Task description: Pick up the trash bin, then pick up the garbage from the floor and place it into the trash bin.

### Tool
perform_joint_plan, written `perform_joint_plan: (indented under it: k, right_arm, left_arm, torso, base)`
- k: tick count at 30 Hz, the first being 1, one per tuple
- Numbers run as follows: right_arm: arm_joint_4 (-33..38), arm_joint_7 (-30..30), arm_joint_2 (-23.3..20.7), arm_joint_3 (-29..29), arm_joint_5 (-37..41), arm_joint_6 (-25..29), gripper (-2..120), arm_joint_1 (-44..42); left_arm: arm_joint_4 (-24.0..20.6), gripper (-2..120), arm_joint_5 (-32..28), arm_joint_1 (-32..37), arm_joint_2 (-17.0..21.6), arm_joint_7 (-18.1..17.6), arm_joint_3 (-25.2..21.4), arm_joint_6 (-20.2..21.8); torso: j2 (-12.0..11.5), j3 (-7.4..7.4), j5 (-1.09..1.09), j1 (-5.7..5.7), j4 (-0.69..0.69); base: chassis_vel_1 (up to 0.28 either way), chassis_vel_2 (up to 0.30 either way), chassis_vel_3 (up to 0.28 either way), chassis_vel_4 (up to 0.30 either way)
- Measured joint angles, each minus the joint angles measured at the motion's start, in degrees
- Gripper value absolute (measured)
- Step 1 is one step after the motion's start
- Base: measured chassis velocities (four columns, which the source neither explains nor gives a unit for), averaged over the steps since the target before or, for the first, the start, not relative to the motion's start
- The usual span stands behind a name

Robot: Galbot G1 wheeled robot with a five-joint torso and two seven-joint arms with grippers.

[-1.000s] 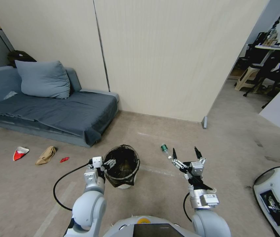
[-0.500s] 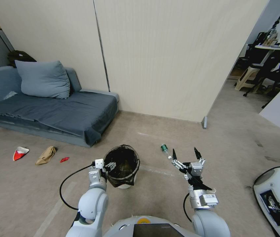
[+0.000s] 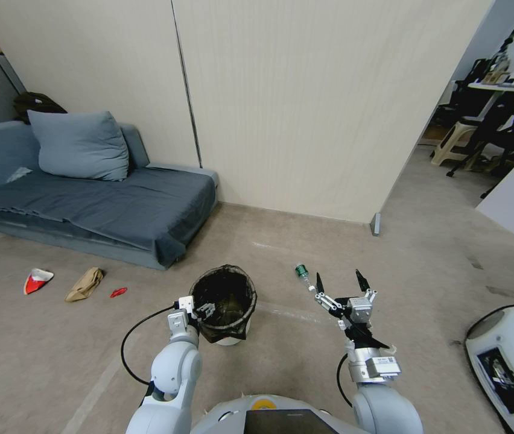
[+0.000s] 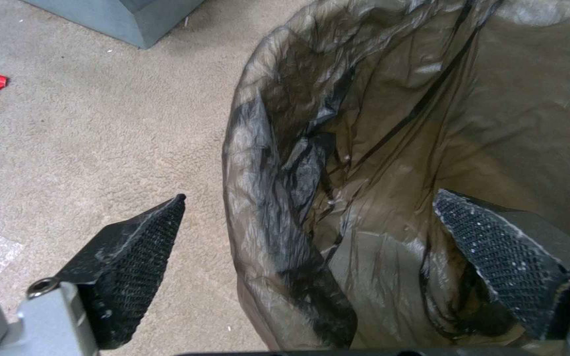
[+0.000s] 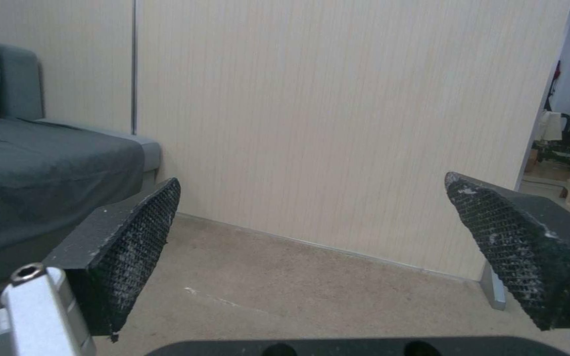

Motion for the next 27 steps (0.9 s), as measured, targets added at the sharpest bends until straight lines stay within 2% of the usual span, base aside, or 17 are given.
perform_joint_plan:
  k: [8,11,15,16,19,21,24,25,27]
  right_arm:
    - [-0.33,-0.24,0.00,0.00,-0.05,0.23,100,0.07]
    - [-0.38,-0.25,0.00,0.01,-0.05,0.29,100,0.07]
    - [-0.51,-0.25,0.00,0.01,-0.13,0.45,100,0.07]
    - [-0.51,-0.25,0.00,0.01,-0.13,0.45,100,0.07]
    - [-0.51,-0.25,0.00,-0.04,-0.19,0.48,100,0.07]
    - [-0.51,-0.25,0.00,-0.04,-0.19,0.49,100,0.07]
    - [-0.51,-0.26,0.00,-0.05,-0.25,0.55,100,0.05]
    - [-0.51,-0.26,0.00,-0.05,-0.25,0.55,100,0.05]
    - [-0.57,-0.26,0.00,-0.08,-0.35,0.64,100,0.04]
  left_arm:
    - [2.34,96,0.40,-1.38,0.21,-0.11,-0.85,0.06]
    - [2.57,92,0.46,-1.52,0.16,-0.12,-0.86,0.06]
    - [3.71,74,0.62,-1.69,-0.24,-0.13,-0.80,0.35]
    - [3.71,74,0.62,-1.69,-0.24,-0.13,-0.80,0.35]
    - [4.24,60,0.63,-1.52,-0.64,-0.13,-0.45,0.36]
    - [4.25,57,0.63,-1.45,-0.77,-0.13,-0.34,0.36]
    - [4.25,41,0.69,-1.35,-0.96,-0.13,-0.21,0.34]
    - [4.25,41,0.69,-1.35,-0.96,-0.13,-0.21,0.34]
    - [4.25,33,0.79,-1.19,-1.02,-0.14,-0.16,0.28]
  torso:
    - [0.00,0.00,-0.01,0.00,0.00]
    - [0.00,0.00,0.00,0.00,0.00]
    - [0.00,0.00,-0.01,0.00,0.00]
    - [0.00,0.00,-0.01,0.00,0.00]
    - [0.00,0.00,-0.01,0.00,0.00]
    - [0.00,0.00,-0.01,0.00,0.00]
    - [0.00,0.00,0.00,0.00,0.00]
    - [0.00,0.00,0.00,0.00,0.00]
    - [0.00,0.00,0.00,0.00,0.00]
  base:
    - [0.000,0.000,0.000,0.000]
    - [0.000,0.000,0.000,0.000]
    - [0.000,0.000,0.000,0.000]
    - [0.000,0.000,0.000,0.000]
    - [0.000,0.000,0.000,0.000]
    - [0.000,0.000,0.000,0.000]
    - [0.000,0.000,0.000,0.000]
    - [0.000,0.000,0.000,0.000]
    - [0.000,0.000,0.000,0.000]
